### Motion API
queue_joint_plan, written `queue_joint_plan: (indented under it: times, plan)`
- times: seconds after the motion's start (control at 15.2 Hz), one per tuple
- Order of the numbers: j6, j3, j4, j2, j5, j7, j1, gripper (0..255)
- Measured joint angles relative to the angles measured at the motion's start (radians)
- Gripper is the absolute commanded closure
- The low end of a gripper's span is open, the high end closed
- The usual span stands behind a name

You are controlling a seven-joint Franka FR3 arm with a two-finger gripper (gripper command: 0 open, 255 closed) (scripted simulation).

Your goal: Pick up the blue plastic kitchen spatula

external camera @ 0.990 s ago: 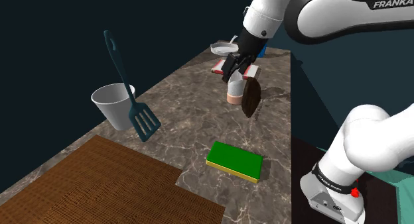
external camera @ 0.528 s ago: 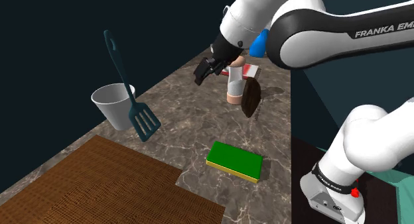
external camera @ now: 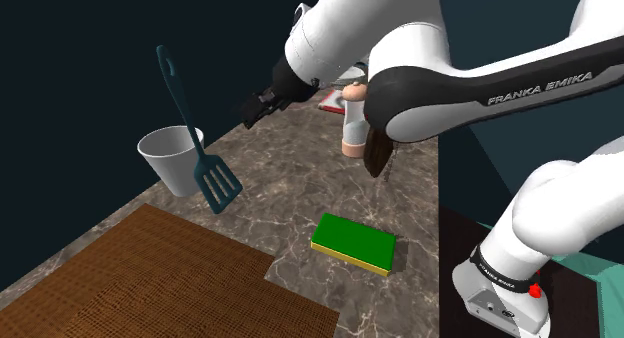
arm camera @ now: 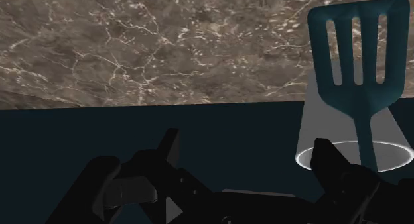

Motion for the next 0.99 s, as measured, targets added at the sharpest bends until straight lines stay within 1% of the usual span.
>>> queue_joint_plan:
  times: [0.26,0.4,0.53,0.66,0.79,0.92,0.99]
  plan:
    - [0.076,0.177,0.082,0.065,-0.171,0.159,-0.134,0]
    - [0.101,0.295,0.133,0.099,-0.280,0.256,-0.229,0]
    - [0.114,0.431,0.189,0.131,-0.399,0.359,-0.344,0]
    - [0.124,0.517,0.219,0.151,-0.473,0.418,-0.424,0]
    - [0.140,0.553,0.214,0.151,-0.505,0.452,-0.460,0]
    - [0.160,0.572,0.196,0.144,-0.524,0.479,-0.481,0]
    - [0.167,0.596,0.193,0.146,-0.540,0.497,-0.505,0]
